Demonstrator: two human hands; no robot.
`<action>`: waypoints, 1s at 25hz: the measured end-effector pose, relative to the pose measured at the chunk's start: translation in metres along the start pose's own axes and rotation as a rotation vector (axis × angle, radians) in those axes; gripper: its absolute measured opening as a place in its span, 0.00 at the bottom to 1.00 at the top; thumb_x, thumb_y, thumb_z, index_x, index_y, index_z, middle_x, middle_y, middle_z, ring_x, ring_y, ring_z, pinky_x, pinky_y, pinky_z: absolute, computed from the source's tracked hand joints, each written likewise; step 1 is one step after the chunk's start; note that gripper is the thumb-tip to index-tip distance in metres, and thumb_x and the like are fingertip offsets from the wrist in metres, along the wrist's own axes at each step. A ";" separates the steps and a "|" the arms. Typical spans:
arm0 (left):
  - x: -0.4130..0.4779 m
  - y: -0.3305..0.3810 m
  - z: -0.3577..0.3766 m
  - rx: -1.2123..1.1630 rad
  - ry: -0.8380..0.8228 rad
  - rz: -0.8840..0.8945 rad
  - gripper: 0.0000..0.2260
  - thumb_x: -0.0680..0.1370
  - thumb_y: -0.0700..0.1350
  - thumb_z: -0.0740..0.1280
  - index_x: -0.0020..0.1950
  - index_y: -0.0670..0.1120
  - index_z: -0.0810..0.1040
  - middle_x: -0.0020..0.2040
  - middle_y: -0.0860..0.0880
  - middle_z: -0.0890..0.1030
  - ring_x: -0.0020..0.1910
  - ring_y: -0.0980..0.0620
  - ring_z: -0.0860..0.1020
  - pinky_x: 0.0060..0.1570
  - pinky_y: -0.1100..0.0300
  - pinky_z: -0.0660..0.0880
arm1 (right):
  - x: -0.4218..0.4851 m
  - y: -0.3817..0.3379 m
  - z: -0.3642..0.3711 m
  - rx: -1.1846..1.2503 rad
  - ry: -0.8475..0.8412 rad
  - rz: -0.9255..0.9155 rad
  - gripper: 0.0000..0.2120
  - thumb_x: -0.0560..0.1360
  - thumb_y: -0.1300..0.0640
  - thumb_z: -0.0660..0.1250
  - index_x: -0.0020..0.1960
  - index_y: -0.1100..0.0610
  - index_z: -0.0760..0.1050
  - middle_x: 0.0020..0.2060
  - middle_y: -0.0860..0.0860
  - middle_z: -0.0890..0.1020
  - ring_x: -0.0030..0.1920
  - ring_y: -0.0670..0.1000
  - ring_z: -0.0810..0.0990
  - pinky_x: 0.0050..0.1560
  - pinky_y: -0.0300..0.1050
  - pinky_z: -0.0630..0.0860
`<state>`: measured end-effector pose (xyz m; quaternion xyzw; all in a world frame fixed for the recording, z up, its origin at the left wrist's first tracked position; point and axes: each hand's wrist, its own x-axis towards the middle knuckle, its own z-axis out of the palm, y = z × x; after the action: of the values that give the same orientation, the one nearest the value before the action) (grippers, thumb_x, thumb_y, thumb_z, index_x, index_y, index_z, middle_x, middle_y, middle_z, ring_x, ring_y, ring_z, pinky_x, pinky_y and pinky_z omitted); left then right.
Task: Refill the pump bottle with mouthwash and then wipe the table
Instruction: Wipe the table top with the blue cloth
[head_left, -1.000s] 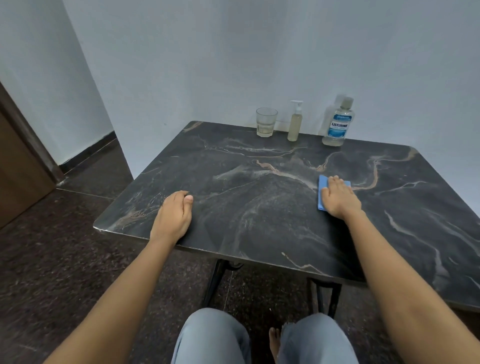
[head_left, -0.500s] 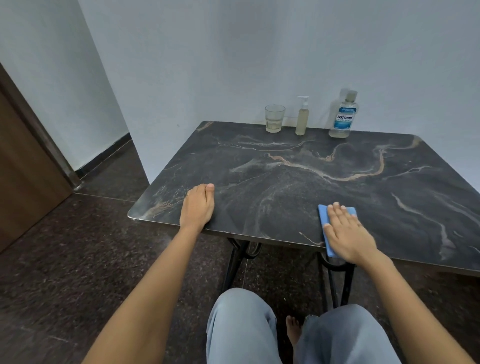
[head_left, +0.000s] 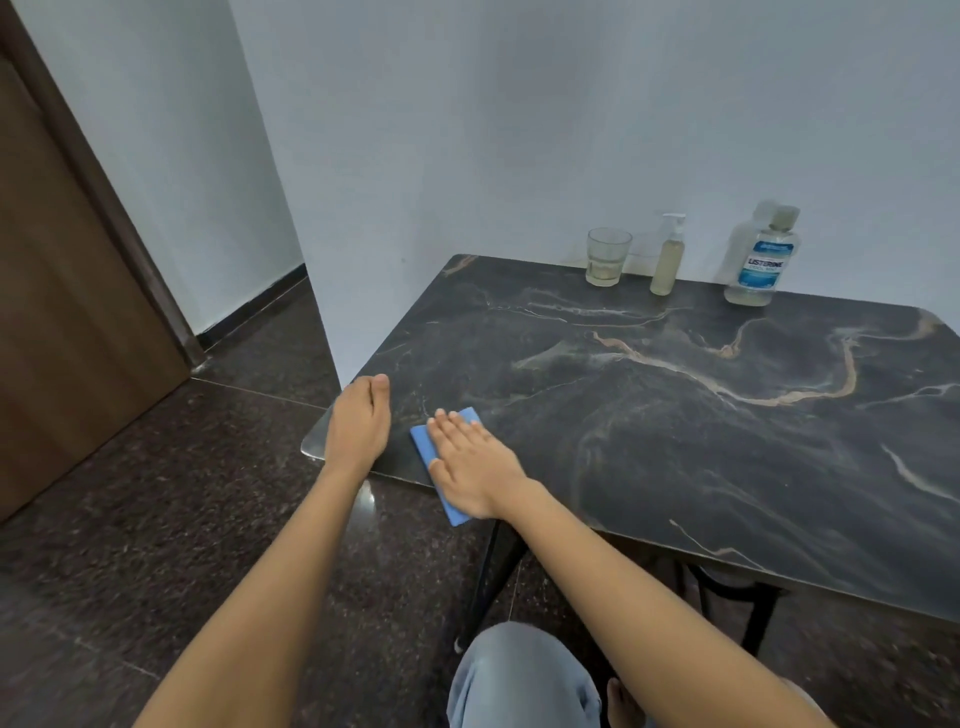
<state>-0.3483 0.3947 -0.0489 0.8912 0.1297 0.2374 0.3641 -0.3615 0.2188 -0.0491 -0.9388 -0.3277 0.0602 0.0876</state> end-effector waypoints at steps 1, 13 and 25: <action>0.006 -0.009 -0.002 0.017 0.020 0.010 0.18 0.84 0.52 0.50 0.38 0.46 0.68 0.36 0.49 0.73 0.40 0.44 0.74 0.42 0.54 0.65 | 0.018 -0.004 0.000 0.006 0.000 -0.034 0.27 0.83 0.51 0.43 0.78 0.59 0.44 0.78 0.54 0.47 0.78 0.50 0.44 0.76 0.47 0.41; 0.008 -0.021 0.009 0.194 -0.015 0.020 0.18 0.83 0.50 0.51 0.55 0.43 0.77 0.55 0.45 0.79 0.56 0.42 0.74 0.58 0.47 0.68 | 0.098 0.140 -0.044 0.088 0.137 0.212 0.26 0.82 0.54 0.49 0.77 0.61 0.53 0.77 0.56 0.56 0.77 0.52 0.55 0.75 0.48 0.48; 0.004 -0.011 0.008 0.212 0.014 -0.031 0.17 0.84 0.49 0.52 0.55 0.42 0.77 0.55 0.44 0.80 0.58 0.40 0.74 0.59 0.46 0.66 | -0.113 0.217 -0.042 -0.064 0.057 0.558 0.30 0.80 0.44 0.38 0.78 0.59 0.44 0.78 0.54 0.46 0.78 0.49 0.44 0.77 0.46 0.40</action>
<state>-0.3414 0.3992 -0.0602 0.9209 0.1702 0.2230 0.2706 -0.3108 -0.0245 -0.0460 -0.9963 -0.0556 0.0451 0.0470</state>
